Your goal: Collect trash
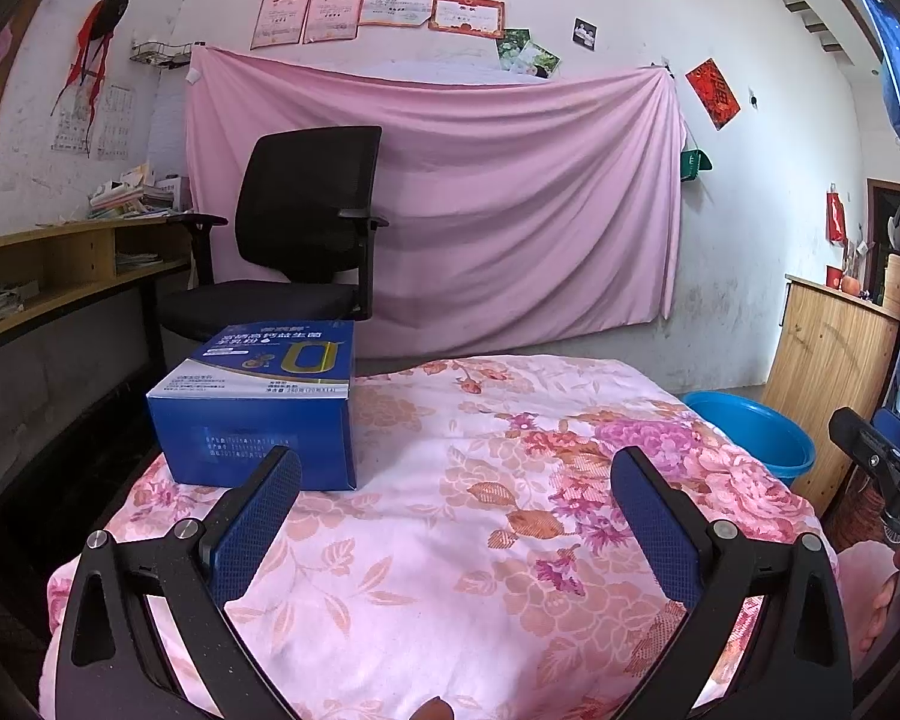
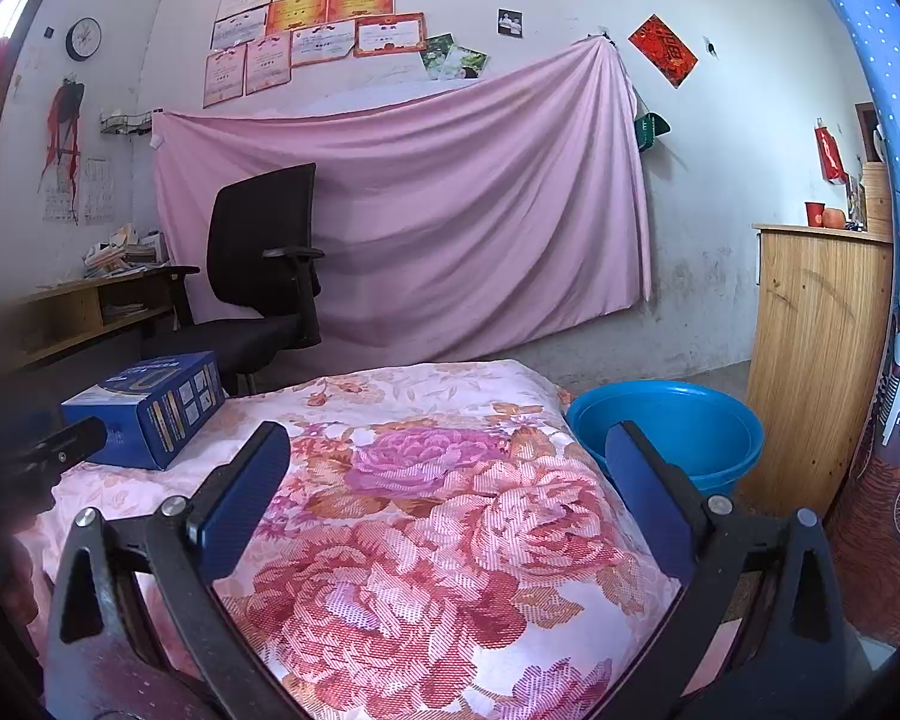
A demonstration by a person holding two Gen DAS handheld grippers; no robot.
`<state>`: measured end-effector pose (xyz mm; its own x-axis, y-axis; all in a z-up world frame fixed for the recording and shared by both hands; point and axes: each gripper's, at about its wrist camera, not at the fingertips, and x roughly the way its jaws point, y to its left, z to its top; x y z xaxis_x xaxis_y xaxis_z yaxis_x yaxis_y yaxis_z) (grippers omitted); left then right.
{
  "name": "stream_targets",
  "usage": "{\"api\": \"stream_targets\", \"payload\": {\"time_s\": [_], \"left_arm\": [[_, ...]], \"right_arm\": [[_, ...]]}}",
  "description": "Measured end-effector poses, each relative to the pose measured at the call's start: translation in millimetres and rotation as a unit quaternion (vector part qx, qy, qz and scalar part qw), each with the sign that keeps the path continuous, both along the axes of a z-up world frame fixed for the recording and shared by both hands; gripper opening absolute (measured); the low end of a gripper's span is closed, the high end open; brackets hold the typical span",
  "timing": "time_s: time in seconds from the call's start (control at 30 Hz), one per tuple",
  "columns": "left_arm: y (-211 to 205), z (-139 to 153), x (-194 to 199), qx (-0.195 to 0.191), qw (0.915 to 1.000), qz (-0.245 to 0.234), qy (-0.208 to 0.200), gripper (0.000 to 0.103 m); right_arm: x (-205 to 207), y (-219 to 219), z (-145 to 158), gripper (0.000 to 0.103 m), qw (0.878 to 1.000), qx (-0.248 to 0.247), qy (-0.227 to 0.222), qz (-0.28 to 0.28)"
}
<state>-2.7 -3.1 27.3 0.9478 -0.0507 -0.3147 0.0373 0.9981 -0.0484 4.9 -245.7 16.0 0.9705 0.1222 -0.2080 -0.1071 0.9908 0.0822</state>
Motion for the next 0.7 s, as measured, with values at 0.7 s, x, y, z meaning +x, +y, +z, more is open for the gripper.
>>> {"api": "stream_targets", "payload": {"time_s": [0.7], "left_arm": [[0.8,-0.1,-1.0,0.000,1.0000,0.000,-0.003,0.101]], "right_arm": [[-0.2,0.8,-0.1,0.103,1.000,0.000,0.001,0.000]]}}
